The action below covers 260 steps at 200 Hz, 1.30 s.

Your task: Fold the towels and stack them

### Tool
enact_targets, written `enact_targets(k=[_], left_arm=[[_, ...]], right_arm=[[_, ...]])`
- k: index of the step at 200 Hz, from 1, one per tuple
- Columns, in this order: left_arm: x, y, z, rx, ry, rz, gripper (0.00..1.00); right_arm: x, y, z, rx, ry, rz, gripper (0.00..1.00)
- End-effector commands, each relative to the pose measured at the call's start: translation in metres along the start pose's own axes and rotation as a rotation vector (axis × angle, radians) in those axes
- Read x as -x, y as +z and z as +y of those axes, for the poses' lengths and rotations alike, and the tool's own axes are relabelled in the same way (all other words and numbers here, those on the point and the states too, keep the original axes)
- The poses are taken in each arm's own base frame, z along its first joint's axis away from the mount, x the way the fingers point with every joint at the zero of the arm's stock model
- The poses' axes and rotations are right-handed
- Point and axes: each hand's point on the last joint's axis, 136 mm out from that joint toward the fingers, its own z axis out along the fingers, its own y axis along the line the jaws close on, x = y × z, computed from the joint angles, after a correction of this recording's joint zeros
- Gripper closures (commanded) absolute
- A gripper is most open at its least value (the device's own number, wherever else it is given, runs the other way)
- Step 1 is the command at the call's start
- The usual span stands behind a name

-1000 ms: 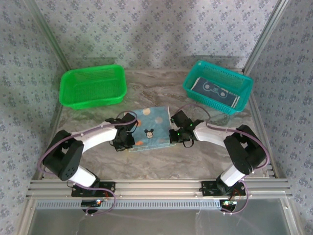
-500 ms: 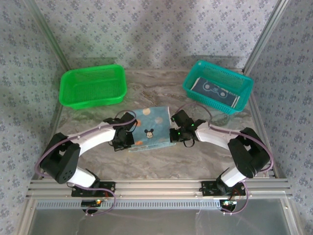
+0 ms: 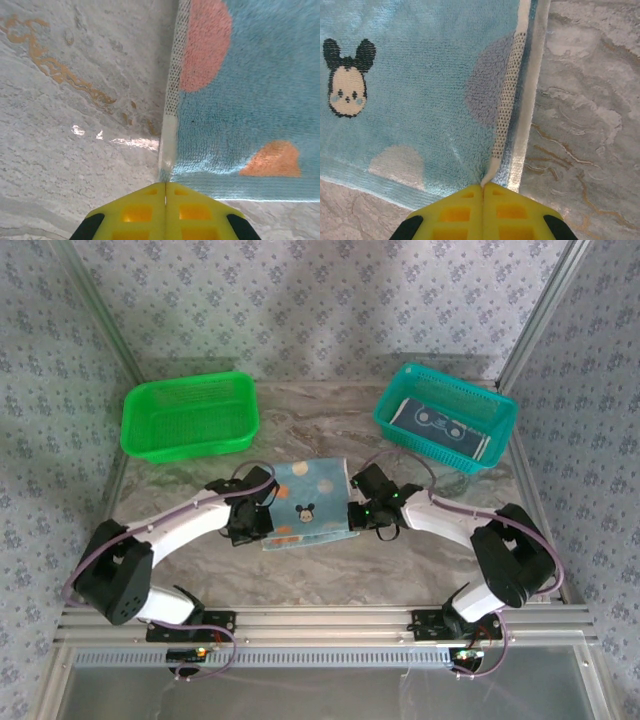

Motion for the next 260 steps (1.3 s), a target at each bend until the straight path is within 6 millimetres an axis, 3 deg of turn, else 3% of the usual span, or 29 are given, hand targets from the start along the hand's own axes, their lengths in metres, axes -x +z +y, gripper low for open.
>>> enact_targets(k=[1, 70, 120, 157, 197, 235, 260], left_arm=[[0.001, -0.023, -0.007, -0.034, -0.009, -0.022, 1.0], [-0.003, -0.028, -0.011, -0.052, -0.011, -0.019, 1.0], [-0.01, -0.004, -0.008, -0.028, 0.001, 0.025, 1.0], [-0.012, 0.021, -0.004, 0.006, 0.01, 0.041, 0.81], [-0.006, 0.031, -0.009, -0.012, 0.01, 0.014, 0.74], [-0.005, 0.038, -0.006, -0.005, 0.001, 0.014, 0.74], [-0.011, 0.044, 0.0, 0.01, -0.001, 0.029, 0.86]], right_arm=[[0.01, -0.015, 0.007, 0.001, -0.005, -0.022, 1.0], [0.007, -0.026, 0.011, 0.011, -0.014, 0.0, 1.0], [0.002, -0.02, 0.008, 0.009, -0.004, 0.013, 1.0], [0.0, -0.018, 0.01, 0.013, -0.001, 0.016, 1.0], [-0.004, -0.017, 0.011, 0.012, -0.006, 0.02, 1.0], [-0.005, -0.015, 0.012, 0.016, -0.003, 0.02, 1.0], [-0.005, -0.015, 0.011, 0.012, -0.002, 0.021, 1.0]])
